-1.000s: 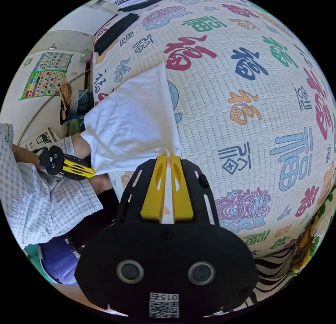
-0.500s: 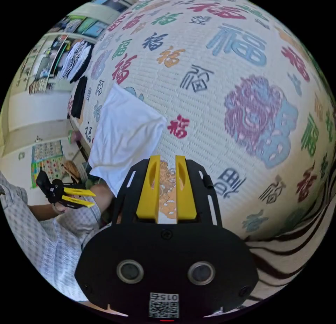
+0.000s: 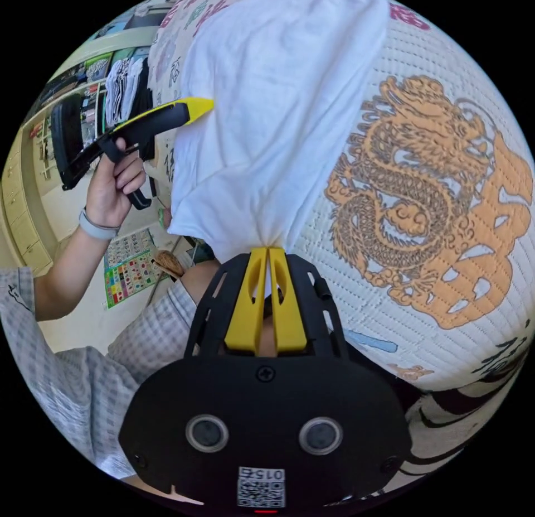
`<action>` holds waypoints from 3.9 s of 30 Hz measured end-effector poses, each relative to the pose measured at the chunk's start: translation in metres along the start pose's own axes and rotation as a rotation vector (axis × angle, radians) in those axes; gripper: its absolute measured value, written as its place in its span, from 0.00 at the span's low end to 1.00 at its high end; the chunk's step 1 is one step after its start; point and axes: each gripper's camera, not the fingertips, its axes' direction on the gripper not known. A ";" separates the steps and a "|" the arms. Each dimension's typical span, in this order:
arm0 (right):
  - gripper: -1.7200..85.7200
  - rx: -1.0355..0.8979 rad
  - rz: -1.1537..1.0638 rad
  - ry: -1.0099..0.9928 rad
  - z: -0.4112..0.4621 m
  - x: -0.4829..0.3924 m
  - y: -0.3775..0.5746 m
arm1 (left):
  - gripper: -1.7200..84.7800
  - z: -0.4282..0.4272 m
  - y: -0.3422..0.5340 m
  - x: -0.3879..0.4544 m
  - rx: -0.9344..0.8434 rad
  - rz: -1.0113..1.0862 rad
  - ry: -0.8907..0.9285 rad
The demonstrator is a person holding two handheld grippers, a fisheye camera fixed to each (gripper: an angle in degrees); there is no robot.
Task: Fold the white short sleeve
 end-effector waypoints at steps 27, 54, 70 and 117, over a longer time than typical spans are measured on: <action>0.04 0.385 -0.122 -0.023 -0.196 0.066 0.041 | 0.05 0.056 -0.141 -0.125 -0.167 0.366 -0.055; 0.10 0.285 -0.314 -0.130 -0.240 0.054 -0.014 | 0.06 0.018 -0.166 -0.290 0.040 0.010 0.156; 0.10 0.175 -0.268 0.176 -0.082 -0.006 0.154 | 0.11 0.091 -0.007 -0.153 -0.316 0.039 0.057; 0.07 0.356 -0.467 -0.337 -0.187 0.067 -0.001 | 0.05 -0.074 -0.066 -0.346 0.149 0.106 0.689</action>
